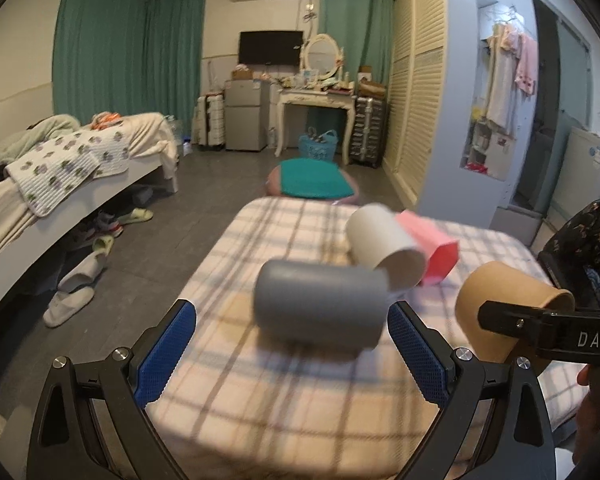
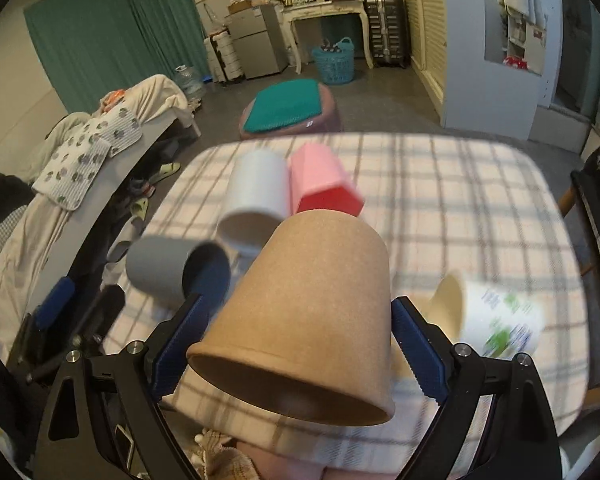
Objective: Flip cup upside down
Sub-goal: 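Lift the brown kraft cup with the right tool and swing it toward the left tool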
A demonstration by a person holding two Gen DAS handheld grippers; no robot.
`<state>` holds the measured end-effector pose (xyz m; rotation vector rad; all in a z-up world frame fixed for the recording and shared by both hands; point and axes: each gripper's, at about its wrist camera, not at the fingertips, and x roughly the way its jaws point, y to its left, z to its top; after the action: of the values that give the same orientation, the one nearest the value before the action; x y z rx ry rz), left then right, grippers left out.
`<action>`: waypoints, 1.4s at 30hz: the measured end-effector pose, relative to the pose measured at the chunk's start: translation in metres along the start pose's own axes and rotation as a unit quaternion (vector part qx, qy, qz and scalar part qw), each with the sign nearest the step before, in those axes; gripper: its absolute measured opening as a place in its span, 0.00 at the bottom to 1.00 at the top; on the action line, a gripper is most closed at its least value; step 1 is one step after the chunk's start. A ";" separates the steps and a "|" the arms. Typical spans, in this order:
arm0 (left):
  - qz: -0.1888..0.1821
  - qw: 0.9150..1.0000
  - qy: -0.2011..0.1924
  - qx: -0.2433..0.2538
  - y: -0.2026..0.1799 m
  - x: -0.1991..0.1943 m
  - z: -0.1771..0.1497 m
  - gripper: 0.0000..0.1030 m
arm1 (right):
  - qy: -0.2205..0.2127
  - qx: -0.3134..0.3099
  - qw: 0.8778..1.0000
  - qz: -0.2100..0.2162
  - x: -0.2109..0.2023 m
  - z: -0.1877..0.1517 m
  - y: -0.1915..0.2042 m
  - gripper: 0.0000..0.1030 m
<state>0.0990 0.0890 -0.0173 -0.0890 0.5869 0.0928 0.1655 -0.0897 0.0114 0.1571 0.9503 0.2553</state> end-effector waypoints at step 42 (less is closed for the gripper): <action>-0.095 0.984 0.126 0.078 -0.120 0.006 0.018 0.97 | -0.136 -0.045 0.988 -0.050 -0.085 -0.032 -0.090 1.00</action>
<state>0.1271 -0.0279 0.0013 -0.0028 0.8324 -0.1524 0.1051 -0.1993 0.0371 0.0580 0.6717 0.1783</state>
